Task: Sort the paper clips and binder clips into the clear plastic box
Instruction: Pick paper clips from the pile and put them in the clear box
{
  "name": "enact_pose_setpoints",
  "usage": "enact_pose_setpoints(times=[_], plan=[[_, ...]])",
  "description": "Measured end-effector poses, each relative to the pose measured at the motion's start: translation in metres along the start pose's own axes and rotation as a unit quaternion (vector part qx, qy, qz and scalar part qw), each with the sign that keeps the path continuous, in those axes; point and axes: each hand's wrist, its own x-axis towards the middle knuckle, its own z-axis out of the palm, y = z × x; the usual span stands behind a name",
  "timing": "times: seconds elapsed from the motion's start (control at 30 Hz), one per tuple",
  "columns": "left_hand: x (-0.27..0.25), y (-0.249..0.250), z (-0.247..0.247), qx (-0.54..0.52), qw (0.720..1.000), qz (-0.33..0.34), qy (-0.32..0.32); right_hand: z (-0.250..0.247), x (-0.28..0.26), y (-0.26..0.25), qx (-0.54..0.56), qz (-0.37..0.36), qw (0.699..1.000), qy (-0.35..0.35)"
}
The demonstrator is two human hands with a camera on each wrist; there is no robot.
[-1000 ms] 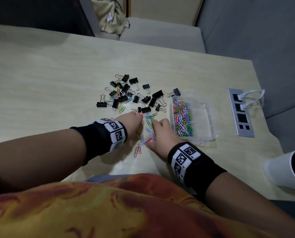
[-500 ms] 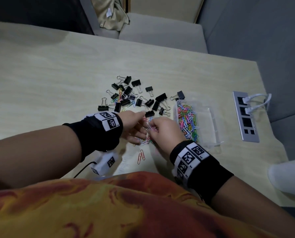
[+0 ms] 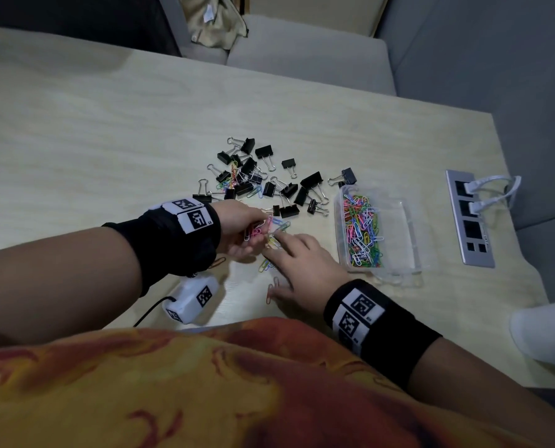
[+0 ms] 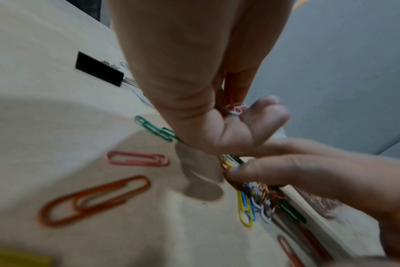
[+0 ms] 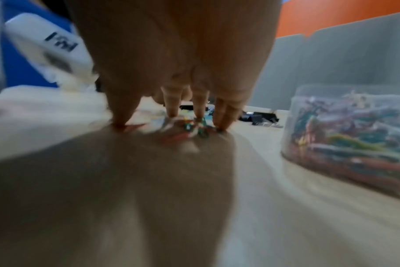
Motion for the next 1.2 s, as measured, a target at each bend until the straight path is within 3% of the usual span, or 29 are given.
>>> enact_pose_setpoints(times=[0.2, 0.37, 0.47, 0.57, 0.73, 0.8, 0.87, 0.97, 1.03, 1.2], plan=[[-0.001, -0.002, -0.006, 0.016, 1.000, -0.016, -0.003, 0.001, 0.006, 0.014, 0.003, -0.001, 0.998, 0.067], [-0.003, -0.003, -0.005, 0.005, 1.000, -0.002, 0.028, -0.019, 0.018, 0.015, 0.123, 0.075, 0.985, 0.096], [-0.001, -0.005, 0.000, -0.021, 0.999, 0.009, 0.033, -0.031, 0.019, 0.008, 0.213, 0.105, 0.958, 0.161], [0.002, -0.004, 0.002, -0.062, 0.998, 0.004, 0.026, -0.041, 0.022, -0.009, 0.272, 0.079, 0.938, 0.201], [-0.001, -0.003, -0.003, -0.062, 0.998, 0.011, 0.009, -0.048, 0.031, -0.020, 0.292, 0.033, 0.943, 0.156], [-0.004, -0.003, -0.009, -0.062, 0.998, -0.002, 0.003, -0.049, 0.033, -0.018, 0.308, 0.032, 0.933, 0.182], [-0.004, -0.004, -0.017, -0.071, 0.997, -0.027, -0.003, -0.047, 0.037, -0.011, 0.276, 0.047, 0.942, 0.187], [-0.004, -0.006, -0.029, -0.078, 0.996, -0.044, -0.004, -0.036, 0.042, -0.002, 0.092, 0.006, 0.994, 0.055], [-0.003, -0.007, -0.033, -0.063, 0.997, -0.034, 0.016, -0.025, 0.039, 0.001, 0.007, -0.035, 0.999, -0.019], [-0.005, -0.008, -0.032, -0.046, 0.998, -0.015, 0.046, -0.005, 0.020, 0.006, -0.032, -0.067, 0.996, 0.039]])
